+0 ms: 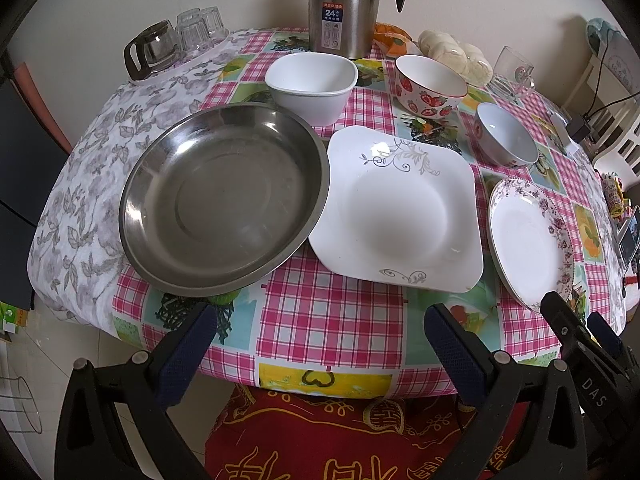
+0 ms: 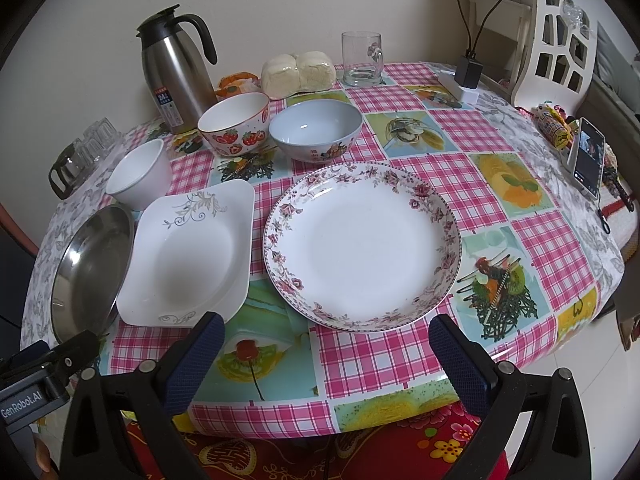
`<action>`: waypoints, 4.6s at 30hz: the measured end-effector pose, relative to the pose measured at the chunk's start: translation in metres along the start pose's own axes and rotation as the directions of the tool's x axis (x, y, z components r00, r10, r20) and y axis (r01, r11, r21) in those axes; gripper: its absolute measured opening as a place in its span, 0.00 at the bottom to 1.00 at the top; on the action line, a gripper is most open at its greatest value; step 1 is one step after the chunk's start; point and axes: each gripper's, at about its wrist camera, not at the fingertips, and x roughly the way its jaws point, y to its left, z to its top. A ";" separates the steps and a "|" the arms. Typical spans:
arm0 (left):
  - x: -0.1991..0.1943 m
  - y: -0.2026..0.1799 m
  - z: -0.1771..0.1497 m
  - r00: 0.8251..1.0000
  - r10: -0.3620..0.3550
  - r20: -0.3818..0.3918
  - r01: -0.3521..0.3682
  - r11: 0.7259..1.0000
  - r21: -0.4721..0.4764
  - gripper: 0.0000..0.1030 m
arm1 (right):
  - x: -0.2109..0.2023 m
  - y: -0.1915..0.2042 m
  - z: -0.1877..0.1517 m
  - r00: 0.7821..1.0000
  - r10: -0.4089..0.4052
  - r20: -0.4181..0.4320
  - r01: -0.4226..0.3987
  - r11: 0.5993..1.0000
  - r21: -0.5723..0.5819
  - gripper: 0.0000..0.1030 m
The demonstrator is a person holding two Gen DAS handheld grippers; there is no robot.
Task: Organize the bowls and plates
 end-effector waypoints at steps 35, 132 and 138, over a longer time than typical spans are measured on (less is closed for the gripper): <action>0.004 0.019 0.003 0.998 -0.064 -0.019 0.063 0.997 -0.054 1.00 | 0.004 0.014 0.004 1.000 -0.013 0.014 0.013 0.999 -0.037 1.00; 0.095 0.233 0.021 0.994 0.045 0.097 0.015 0.837 -0.548 0.16 | 0.100 0.209 0.049 0.961 0.274 -0.028 -0.270 0.918 -0.290 0.78; 0.094 0.247 0.012 0.993 0.035 0.109 0.037 0.801 -0.597 0.16 | 0.096 0.226 0.040 0.949 0.315 -0.033 -0.305 0.881 -0.362 0.67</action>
